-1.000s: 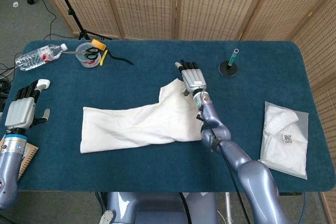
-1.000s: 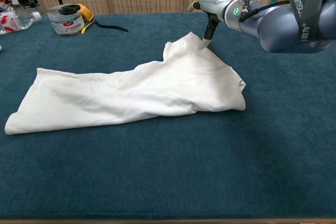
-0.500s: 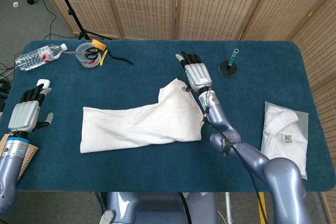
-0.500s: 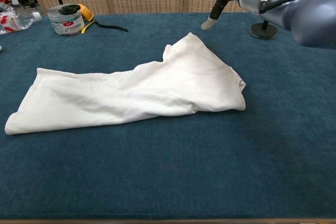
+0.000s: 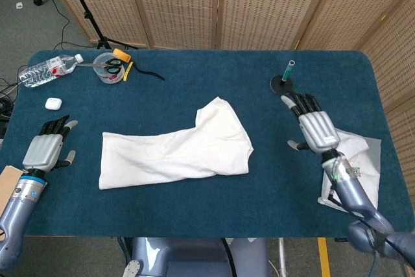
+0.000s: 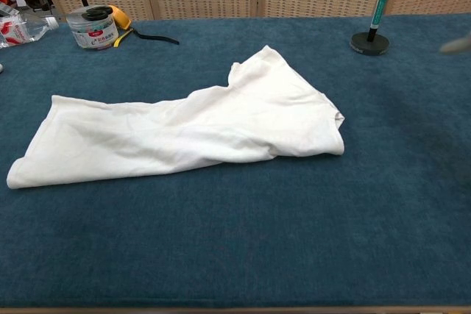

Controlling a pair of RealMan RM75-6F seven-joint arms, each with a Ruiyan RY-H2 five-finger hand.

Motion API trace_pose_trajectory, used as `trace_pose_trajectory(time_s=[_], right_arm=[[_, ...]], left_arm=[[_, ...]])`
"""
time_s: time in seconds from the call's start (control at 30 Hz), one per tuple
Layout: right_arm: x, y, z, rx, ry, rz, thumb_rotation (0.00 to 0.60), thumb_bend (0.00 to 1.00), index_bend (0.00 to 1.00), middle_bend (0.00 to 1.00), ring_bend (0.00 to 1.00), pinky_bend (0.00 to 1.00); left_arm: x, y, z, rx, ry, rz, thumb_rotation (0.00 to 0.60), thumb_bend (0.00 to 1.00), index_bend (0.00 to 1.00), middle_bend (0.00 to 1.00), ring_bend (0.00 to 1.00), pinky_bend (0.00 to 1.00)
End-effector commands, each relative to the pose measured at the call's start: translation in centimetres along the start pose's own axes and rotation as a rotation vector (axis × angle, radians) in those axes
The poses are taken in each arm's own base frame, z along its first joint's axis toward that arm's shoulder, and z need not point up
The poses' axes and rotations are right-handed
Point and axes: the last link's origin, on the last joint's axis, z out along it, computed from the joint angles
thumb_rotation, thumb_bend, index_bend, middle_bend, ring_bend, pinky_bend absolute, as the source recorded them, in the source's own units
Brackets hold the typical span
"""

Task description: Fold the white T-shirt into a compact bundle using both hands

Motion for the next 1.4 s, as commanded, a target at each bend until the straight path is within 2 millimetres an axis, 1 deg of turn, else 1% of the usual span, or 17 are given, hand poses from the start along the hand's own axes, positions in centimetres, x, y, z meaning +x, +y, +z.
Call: trace_pose_trajectory(time_s=[0.03, 0.1, 0.23, 0.37, 0.47, 0.53, 0.6, 0.73, 1.0, 1.13, 1.23, 1.4], right_arm=[[-0.3, 2.0, -5.4, -0.037, 0.008, 0.021, 0.6, 0.0, 0.0, 0.0, 0.0, 0.0], [-0.3, 2.7, -7.4, -0.063, 0.039, 0.049, 0.6, 0.0, 0.0, 0.0, 0.0, 0.0], [-0.3, 3.0, -9.7, -0.077, 0.112, 0.048, 0.6, 0.0, 0.0, 0.0, 0.0, 0.0], [-0.6, 2.9, -10.6, -0.07, 0.147, 0.051, 0.6, 0.0, 0.0, 0.0, 0.0, 0.0], [-0.7, 3.1, -10.7, -0.063, 0.147, 0.047, 0.6, 0.0, 0.0, 0.0, 0.0, 0.0], [-0.5, 3.2, -10.6, -0.065, 0.155, 0.057, 0.6, 0.0, 0.0, 0.0, 0.0, 0.0], [-0.4, 3.4, -10.6, -0.068, 0.156, 0.066, 0.6, 0.0, 0.0, 0.0, 0.0, 0.0], [-0.4, 3.7, -10.6, -0.075, 0.154, 0.075, 0.6, 0.0, 0.0, 0.0, 0.0, 0.0], [-0.4, 3.8, -10.5, -0.078, 0.154, 0.076, 0.6, 0.0, 0.0, 0.0, 0.0, 0.0], [-0.4, 3.8, -10.4, -0.081, 0.153, 0.073, 0.6, 0.0, 0.0, 0.0, 0.0, 0.0], [-0.5, 3.7, -10.5, -0.081, 0.153, 0.072, 0.6, 0.0, 0.0, 0.0, 0.0, 0.0], [-0.5, 3.7, -10.5, -0.08, 0.153, 0.075, 0.6, 0.0, 0.0, 0.0, 0.0, 0.0]], left_arm=[[-0.2, 0.6, 0.2, -0.014, -0.005, 0.011, 0.6, 0.42, 0.0, 0.0, 0.0, 0.0], [-0.3, 1.3, 0.6, -0.029, -0.011, 0.02, 0.6, 0.42, 0.0, 0.0, 0.0, 0.0], [-0.5, 2.9, 1.7, -0.044, -0.037, 0.041, 0.6, 0.42, 0.0, 0.0, 0.0, 0.0], [-0.8, 4.3, 3.0, -0.041, -0.077, 0.052, 0.6, 0.42, 0.03, 0.0, 0.0, 0.0], [-0.9, 5.5, 4.4, -0.033, -0.088, 0.074, 0.6, 0.42, 0.08, 0.0, 0.0, 0.0], [-1.1, 6.2, 5.4, -0.014, -0.092, 0.085, 0.6, 0.41, 0.17, 0.0, 0.0, 0.0], [-1.3, 6.7, 6.2, 0.008, -0.101, 0.086, 0.6, 0.4, 0.23, 0.0, 0.0, 0.0], [-1.6, 7.3, 7.8, 0.055, -0.114, 0.06, 0.6, 0.4, 0.32, 0.0, 0.0, 0.0], [-2.8, 6.7, 9.8, 0.121, -0.147, 0.02, 0.6, 0.4, 0.34, 0.0, 0.0, 0.0], [-3.4, 6.5, 10.7, 0.127, -0.165, 0.025, 0.6, 0.4, 0.35, 0.0, 0.0, 0.0], [-4.0, 6.6, 10.9, 0.12, -0.191, 0.012, 0.6, 0.4, 0.35, 0.0, 0.0, 0.0], [-4.5, 6.7, 11.2, 0.121, -0.185, 0.017, 0.6, 0.4, 0.35, 0.0, 0.0, 0.0]])
